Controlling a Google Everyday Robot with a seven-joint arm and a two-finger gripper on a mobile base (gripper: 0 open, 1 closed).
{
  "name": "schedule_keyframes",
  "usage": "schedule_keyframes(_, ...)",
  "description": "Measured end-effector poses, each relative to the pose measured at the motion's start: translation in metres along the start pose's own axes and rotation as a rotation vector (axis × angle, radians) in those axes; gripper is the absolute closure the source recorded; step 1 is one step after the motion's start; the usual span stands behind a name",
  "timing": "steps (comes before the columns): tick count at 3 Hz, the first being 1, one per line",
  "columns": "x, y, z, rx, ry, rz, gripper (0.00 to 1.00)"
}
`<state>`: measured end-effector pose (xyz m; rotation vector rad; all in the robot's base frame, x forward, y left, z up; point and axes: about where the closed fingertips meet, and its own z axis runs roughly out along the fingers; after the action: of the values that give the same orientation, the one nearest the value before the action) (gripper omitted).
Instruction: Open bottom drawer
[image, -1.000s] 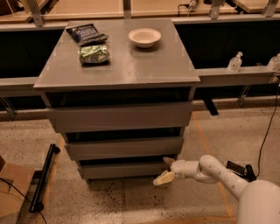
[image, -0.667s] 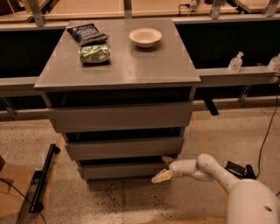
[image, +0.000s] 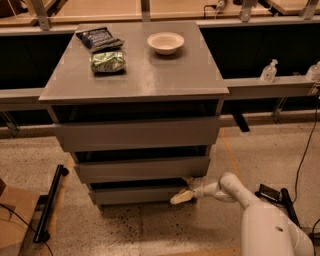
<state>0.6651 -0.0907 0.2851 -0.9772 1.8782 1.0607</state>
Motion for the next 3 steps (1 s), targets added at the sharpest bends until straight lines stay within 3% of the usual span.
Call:
schedule_keyframes(1, 0.01, -0.022, 0.01, 0.049, 0.021, -0.02, 0.0)
schedule_keyframes(3, 0.047, -0.053, 0.038, 0.086, 0.07, 0.033, 0.0)
